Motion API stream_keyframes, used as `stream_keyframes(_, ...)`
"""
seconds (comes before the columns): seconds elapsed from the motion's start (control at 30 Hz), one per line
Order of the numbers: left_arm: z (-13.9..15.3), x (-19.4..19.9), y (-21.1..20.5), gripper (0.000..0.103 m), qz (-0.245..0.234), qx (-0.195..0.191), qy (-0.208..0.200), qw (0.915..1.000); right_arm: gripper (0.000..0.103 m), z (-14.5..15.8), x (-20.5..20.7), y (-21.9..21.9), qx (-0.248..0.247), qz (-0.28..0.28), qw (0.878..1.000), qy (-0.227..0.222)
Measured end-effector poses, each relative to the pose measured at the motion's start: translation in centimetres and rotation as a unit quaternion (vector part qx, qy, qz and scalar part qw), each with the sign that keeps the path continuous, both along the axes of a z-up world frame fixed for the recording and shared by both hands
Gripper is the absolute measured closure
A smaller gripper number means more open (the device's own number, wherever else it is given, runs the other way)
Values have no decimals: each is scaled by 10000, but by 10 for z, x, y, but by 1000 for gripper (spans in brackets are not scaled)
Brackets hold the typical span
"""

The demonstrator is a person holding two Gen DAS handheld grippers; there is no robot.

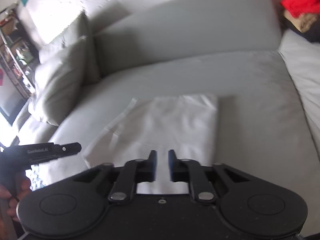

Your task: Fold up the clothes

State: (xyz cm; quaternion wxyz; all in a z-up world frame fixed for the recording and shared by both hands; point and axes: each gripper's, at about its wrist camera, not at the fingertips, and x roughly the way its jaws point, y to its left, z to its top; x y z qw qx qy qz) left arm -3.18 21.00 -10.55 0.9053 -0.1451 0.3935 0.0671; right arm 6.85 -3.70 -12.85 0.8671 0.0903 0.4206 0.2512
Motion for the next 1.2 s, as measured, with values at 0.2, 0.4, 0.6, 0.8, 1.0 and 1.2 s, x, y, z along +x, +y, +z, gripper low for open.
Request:
stream_keyframes(0.2, -27, 21, -35, 94, -321, 1143, 1047, 9874, 91, -31, -18, 13, -935, 676, 9930, -256)
stream_keyframes(0.4, -15, -16, -22, 90, -343, 977, 703, 9921, 91, -15, -53, -14, -1055, 794, 9903, -432)
stream_keyframes(0.6, 11, -27, -2, 90, -43, 411, -277, 9988, 90, -5, -32, -50, -231, 132, 9992, -287)
stream_keyframes(0.8, 12, 24, -30, 90, -711, 671, -266, 9949, 88, -22, 27, -65, 1055, -392, 9932, 294)
stream_keyframes(1.0, -19, 86, -52, 81, -1780, 433, 195, 9829, 88, -73, 90, -49, 2494, -230, 9554, 1562)
stream_keyframes(1.2, -41, 109, 15, 93, 137, 408, 328, 9985, 103, -108, 129, -62, 2473, -1450, 9496, 1268)
